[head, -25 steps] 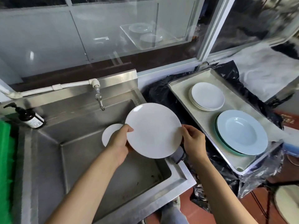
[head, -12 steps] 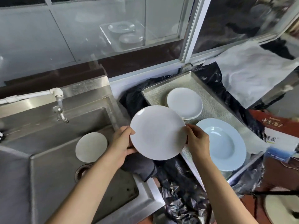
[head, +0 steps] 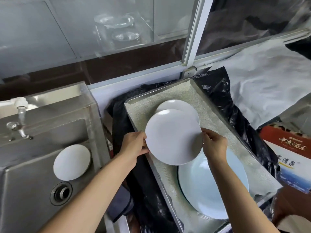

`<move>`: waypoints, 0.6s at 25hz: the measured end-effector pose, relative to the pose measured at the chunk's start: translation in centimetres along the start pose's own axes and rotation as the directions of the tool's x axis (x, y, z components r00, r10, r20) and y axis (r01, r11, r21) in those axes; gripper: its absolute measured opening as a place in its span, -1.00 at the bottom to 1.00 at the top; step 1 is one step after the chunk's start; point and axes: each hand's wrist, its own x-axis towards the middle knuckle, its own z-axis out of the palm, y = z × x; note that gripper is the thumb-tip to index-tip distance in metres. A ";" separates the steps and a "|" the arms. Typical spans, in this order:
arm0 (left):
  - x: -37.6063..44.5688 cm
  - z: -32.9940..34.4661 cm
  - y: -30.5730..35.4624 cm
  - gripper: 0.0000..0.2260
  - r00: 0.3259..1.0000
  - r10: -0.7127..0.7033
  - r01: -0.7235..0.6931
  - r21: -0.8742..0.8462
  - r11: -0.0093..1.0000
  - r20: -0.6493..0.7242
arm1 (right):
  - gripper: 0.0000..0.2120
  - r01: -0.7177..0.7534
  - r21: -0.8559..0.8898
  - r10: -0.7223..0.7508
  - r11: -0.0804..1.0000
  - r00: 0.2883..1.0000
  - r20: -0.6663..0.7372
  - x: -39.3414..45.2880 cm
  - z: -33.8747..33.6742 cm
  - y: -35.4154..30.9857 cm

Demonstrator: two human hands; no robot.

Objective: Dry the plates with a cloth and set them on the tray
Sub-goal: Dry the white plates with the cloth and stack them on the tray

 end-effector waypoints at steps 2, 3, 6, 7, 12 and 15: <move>2.0 1.9 0.4 -0.85 1.000 0.001 -0.001 0.001 1.000 -0.029 | -0.66 0.001 0.015 -0.001 1.000 1.000 -0.030 2.4 0.3 0.1; 2.9 2.7 0.6 -0.87 0.999 0.004 -0.004 0.000 1.000 -0.038 | -0.68 -0.007 0.021 0.008 1.000 0.999 -0.049 3.7 0.5 0.2; 5.2 4.9 1.1 -0.84 0.999 0.029 -0.028 0.008 1.000 -0.030 | -0.73 -0.020 -0.016 0.019 1.000 0.998 -0.068 6.8 1.4 0.7; 5.8 5.4 1.2 -0.78 0.999 0.046 -0.045 0.035 0.998 -0.026 | -0.73 -0.023 -0.028 0.021 0.999 0.997 -0.069 7.6 1.7 0.7; 8.3 6.4 1.3 -0.66 0.988 0.156 -0.154 0.206 0.966 0.007 | -0.69 0.015 -0.104 -0.021 0.995 0.998 -0.063 10.0 2.9 0.6; 8.9 6.4 1.1 -0.70 0.971 0.228 -0.239 0.325 0.915 0.071 | -0.69 0.034 -0.119 -0.041 0.992 0.997 -0.061 10.8 3.3 0.8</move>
